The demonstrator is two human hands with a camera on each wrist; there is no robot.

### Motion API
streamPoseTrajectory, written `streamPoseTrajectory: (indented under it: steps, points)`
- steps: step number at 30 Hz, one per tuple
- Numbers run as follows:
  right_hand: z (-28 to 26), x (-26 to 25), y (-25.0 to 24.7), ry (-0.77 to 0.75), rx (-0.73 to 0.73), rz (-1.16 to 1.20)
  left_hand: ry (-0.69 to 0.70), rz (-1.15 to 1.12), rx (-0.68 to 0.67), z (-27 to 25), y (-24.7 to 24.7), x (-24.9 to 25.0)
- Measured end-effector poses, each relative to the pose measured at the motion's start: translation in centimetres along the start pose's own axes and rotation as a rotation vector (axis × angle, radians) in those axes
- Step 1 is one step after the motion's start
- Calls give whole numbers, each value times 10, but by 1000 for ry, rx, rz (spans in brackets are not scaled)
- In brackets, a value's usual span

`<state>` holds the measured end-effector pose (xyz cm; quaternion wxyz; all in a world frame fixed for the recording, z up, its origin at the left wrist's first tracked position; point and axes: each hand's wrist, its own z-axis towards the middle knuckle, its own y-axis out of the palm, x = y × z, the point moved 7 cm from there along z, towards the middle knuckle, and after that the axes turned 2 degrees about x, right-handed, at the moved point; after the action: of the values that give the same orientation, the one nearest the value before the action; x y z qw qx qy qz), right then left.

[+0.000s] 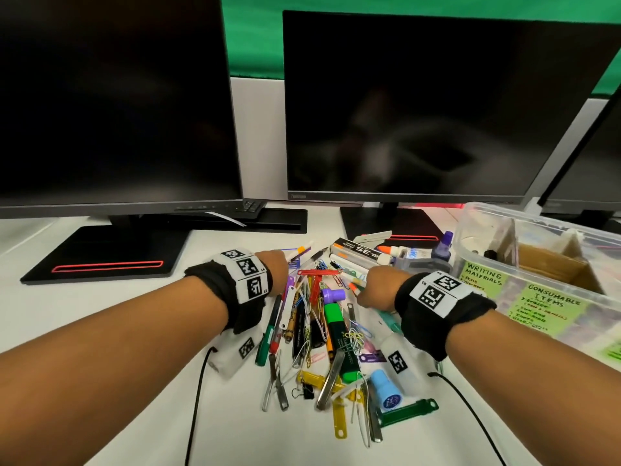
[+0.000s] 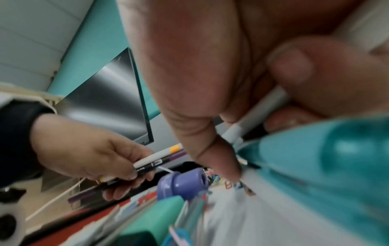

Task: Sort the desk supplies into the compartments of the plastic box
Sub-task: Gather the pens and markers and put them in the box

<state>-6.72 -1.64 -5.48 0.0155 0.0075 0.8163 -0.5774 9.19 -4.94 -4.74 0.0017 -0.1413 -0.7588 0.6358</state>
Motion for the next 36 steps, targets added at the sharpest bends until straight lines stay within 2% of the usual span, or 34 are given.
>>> streamPoseTrajectory:
  steps: [5,10,14,18,23,26,32,36]
  points:
    - [-4,13,-10,23,3,189,-4,-135,53,27,-7,7]
    - [-7,27,-12,88,12,276,24,-72,0,40,-4,15]
    - [-7,23,-13,68,25,284,34,-26,-26,40,-3,17]
    - [-3,5,-8,28,-1,505,40,-47,-46,37,2,16]
    - [2,-27,-17,-157,182,234,19,-90,-79,30,8,11]
    - [3,-37,-11,-203,168,68,7,-110,-113,26,10,10]
    - [5,-10,-12,-75,158,0,-70,-219,-139,22,12,-3]
    - [1,-2,-22,-26,219,32,-61,-231,-192,14,9,-9]
